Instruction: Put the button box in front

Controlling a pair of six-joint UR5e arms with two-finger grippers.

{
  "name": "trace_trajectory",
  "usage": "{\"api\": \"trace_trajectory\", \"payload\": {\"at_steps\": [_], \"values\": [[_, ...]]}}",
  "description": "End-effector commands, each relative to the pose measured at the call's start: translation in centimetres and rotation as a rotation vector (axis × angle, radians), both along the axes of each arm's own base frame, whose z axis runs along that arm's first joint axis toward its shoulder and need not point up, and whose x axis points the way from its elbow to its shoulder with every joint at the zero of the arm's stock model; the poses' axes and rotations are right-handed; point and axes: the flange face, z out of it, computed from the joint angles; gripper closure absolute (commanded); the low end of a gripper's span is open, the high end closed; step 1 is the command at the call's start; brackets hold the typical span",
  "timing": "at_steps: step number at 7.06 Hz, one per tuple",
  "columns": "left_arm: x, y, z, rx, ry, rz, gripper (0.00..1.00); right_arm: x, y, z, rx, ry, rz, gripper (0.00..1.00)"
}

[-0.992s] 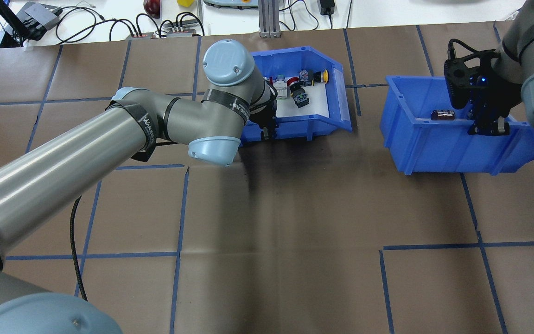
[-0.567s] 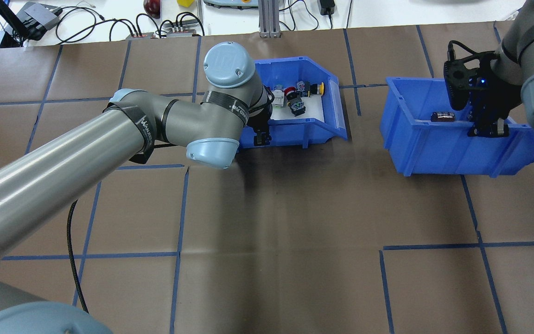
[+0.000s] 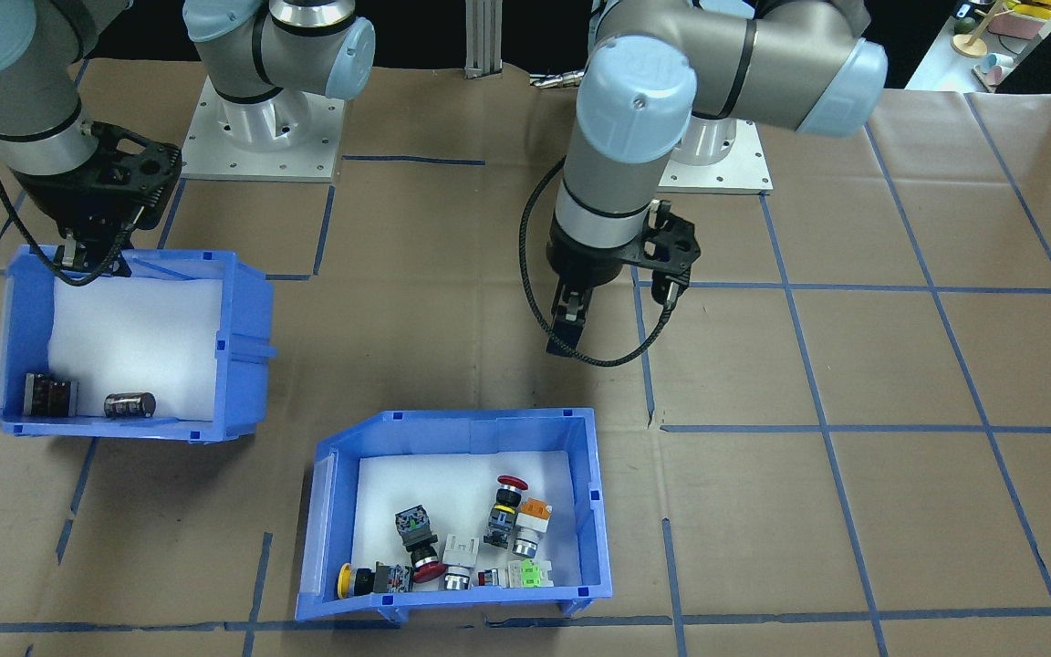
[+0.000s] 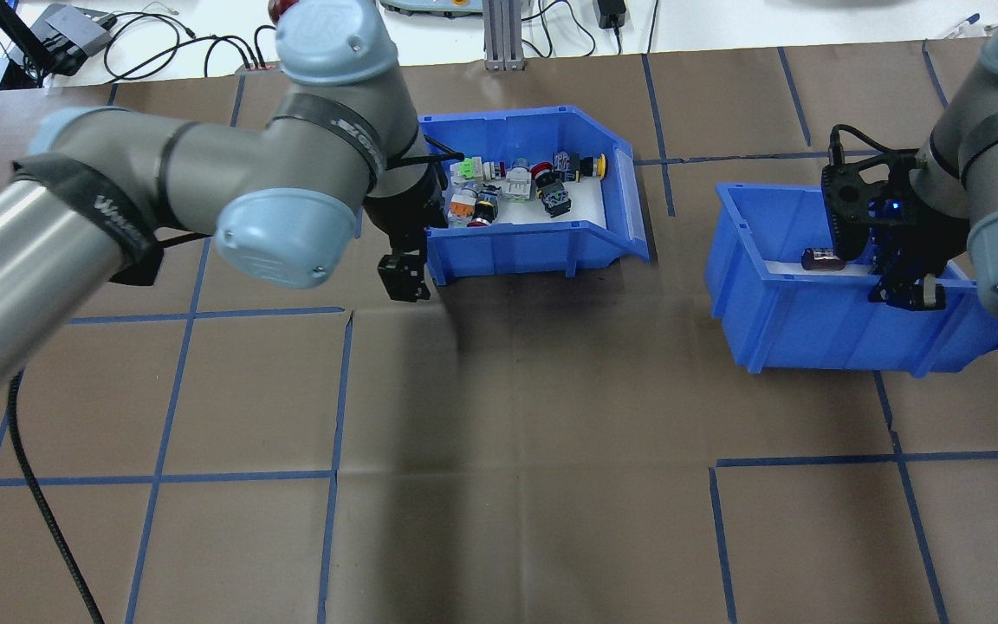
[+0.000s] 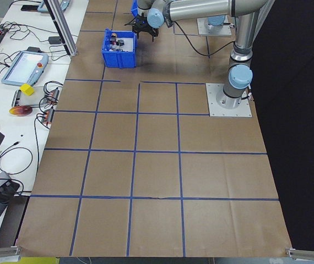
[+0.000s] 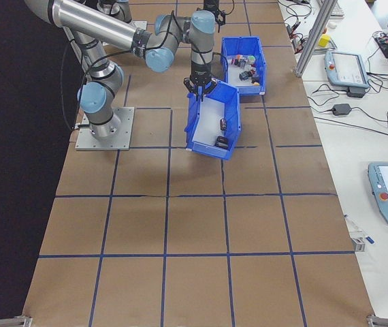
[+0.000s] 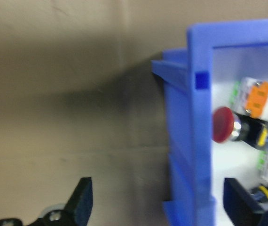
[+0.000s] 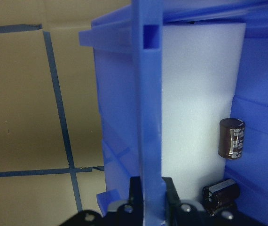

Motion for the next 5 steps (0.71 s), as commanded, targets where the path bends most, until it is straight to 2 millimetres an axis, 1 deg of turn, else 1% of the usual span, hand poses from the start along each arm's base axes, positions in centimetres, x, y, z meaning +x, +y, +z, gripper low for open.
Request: {"api": "trace_trajectory", "payload": {"at_steps": [1, 2, 3, 4, 5], "values": [[5.4, 4.0, 6.7, 0.028, 0.002, -0.338, 0.02, 1.2, 2.7, -0.2, -0.002, -0.010, -0.027, 0.97], [8.1, 4.0, 9.2, -0.006, 0.013, -0.571, 0.02, 2.4, 4.5, -1.1, 0.006, -0.016, -0.012, 0.97], [9.8, 3.7, 11.6, -0.063, 0.006, -0.838, 0.02, 4.4, 6.2, -1.4, -0.003, -0.016, -0.043, 0.97], [10.0, 4.1, 13.4, -0.080, 0.006, -1.063, 0.02, 7.3, 7.3, -1.6, -0.009, -0.010, -0.043, 0.97], [10.6, 4.0, 14.2, -0.099, -0.007, -1.239, 0.01, 10.8, 8.5, -2.1, -0.015, -0.002, -0.072, 0.97]]}}
